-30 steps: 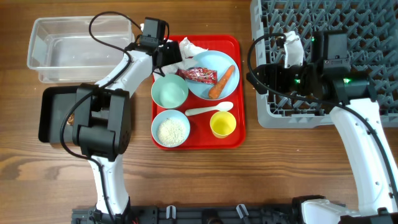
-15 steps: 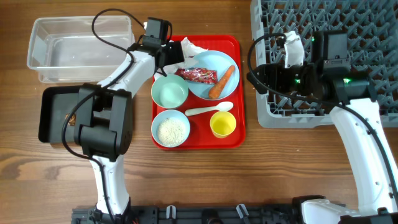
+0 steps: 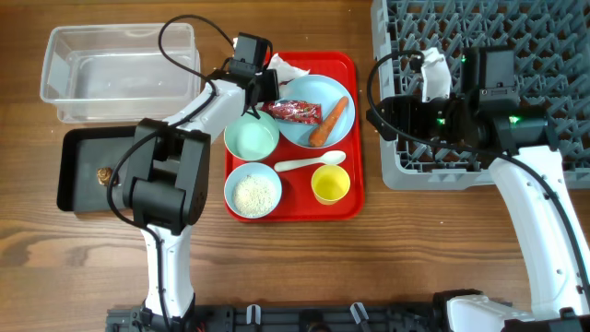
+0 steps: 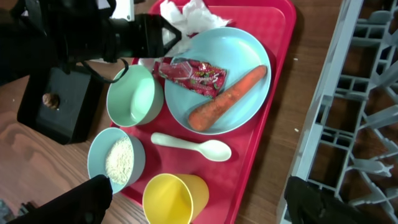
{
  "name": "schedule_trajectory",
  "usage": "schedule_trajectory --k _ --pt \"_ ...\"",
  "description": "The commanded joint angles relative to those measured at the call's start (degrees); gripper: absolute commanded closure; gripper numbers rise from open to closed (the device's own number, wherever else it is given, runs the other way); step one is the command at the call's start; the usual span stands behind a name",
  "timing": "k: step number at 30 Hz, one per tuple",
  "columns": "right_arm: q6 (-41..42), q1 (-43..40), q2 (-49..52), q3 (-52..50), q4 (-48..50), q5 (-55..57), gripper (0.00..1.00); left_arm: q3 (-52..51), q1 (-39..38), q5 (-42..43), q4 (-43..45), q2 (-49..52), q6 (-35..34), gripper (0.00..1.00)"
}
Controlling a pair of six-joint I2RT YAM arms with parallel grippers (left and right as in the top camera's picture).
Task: Sort waste into correct bins and load items into the dishwasher rack
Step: 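Grasp the white tissue with the left gripper, then drop the tissue into the clear plastic bin with the left gripper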
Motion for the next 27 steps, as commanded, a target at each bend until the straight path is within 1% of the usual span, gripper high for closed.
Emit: schedule_trajectory --k 1,2,4,7,11,18,22,24,27 --pt "0.2 0.22 0.44 1.2 -0.11 0.57 0.08 0.98 0.26 -0.94 0.31 0.85 0.42 0.69" --pt "0.17 0.22 0.42 1.2 -0.11 0.57 0.08 0.98 0.26 -0.94 0.33 0.85 0.42 0.8" --pt "0.17 0.22 0.44 1.2 -0.11 0.57 0.08 0.98 0.26 -0.92 0.59 0.85 0.39 0.96" --pt "0.2 0.22 0.44 1.2 -0.11 0.57 0.08 1.03 0.26 -0.9 0.9 0.52 0.17 0.96" --pt "0.2 0.22 0.42 1.2 -0.09 0.57 0.08 1.07 0.26 -0.9 -0.68 -3.28 0.15 0.96" --pt "0.17 0.22 0.42 1.2 -0.04 0.57 0.08 1.07 0.83 -0.96 -4.33 -16.06 0.2 0.96" --pt "0.17 0.22 0.44 1.2 -0.04 0.57 0.08 1.07 2.62 -0.98 -4.96 -22.47 0.22 0.96" --pt "0.17 0.22 0.44 1.2 -0.02 0.55 0.08 1.07 4.42 -2.4 -4.98 -24.5 0.2 0.96" --pt "0.17 0.22 0.44 1.2 0.07 0.57 0.08 1.05 6.75 -5.75 -5.25 -24.72 0.22 0.96"
